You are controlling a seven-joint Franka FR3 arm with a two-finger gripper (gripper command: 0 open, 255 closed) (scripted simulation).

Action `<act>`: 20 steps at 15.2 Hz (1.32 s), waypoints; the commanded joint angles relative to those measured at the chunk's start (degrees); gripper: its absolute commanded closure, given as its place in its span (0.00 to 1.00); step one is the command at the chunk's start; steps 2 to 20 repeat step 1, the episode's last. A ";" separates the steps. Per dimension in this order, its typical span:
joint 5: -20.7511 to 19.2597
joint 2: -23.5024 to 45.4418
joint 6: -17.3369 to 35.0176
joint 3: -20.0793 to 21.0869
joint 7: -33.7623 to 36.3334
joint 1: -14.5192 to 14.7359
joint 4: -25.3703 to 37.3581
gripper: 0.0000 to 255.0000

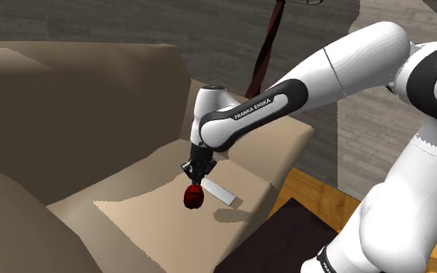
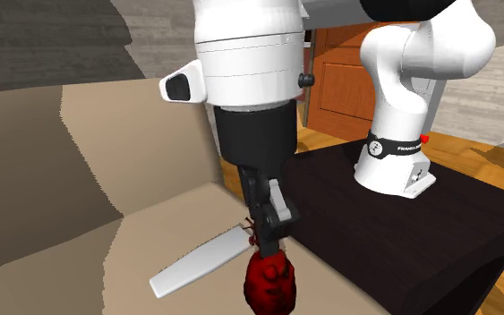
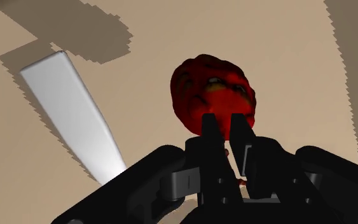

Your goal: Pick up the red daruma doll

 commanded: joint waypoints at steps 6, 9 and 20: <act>0.06 -0.30 -0.42 0.02 0.01 0.00 0.12 1.00; 0.06 -0.30 -0.42 0.02 0.01 0.00 0.12 1.00; 0.06 -0.30 -0.42 0.02 0.01 0.00 0.12 1.00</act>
